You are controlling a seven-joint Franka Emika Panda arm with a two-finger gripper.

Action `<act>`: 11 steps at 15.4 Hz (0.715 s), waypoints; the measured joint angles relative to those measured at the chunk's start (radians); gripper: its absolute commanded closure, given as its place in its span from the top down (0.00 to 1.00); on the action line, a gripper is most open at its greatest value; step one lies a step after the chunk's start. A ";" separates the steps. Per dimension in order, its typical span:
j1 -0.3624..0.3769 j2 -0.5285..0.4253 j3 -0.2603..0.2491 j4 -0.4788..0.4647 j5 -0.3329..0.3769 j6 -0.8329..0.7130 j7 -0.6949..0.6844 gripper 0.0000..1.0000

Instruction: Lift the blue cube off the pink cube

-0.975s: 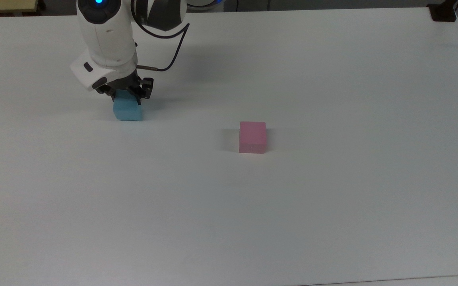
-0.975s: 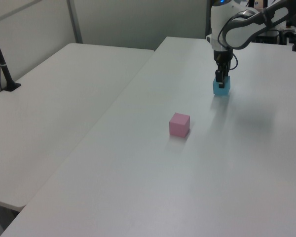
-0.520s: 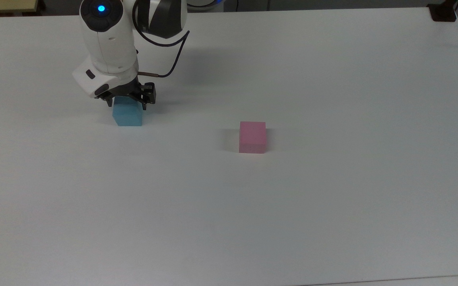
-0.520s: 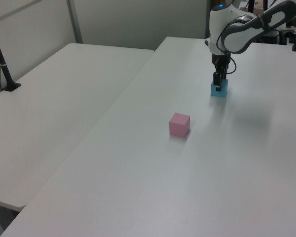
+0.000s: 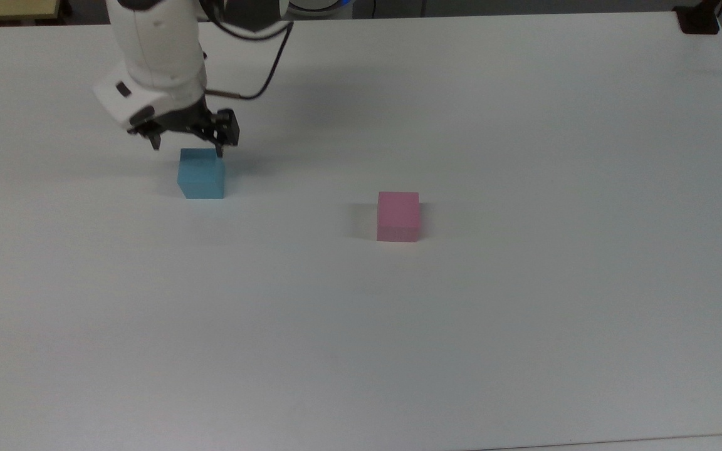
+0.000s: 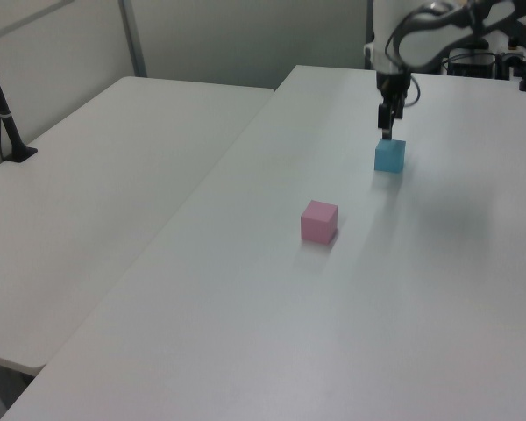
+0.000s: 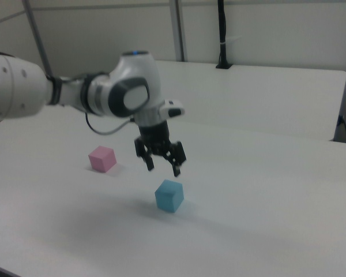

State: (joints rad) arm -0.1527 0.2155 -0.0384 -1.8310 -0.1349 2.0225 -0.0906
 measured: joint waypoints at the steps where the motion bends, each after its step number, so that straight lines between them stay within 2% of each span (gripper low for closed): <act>1: 0.000 -0.027 0.000 0.041 0.038 -0.088 0.000 1.00; 3: 0.000 -0.083 0.000 0.131 0.122 -0.275 0.000 1.00; 6: 0.002 -0.166 0.002 0.231 0.174 -0.477 0.005 1.00; 9: 0.042 -0.254 0.009 0.248 0.182 -0.535 0.110 1.00; 11: 0.076 -0.273 0.010 0.248 0.182 -0.537 0.135 1.00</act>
State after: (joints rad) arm -0.0767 -0.0574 -0.0286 -1.5833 0.0467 1.4857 0.0442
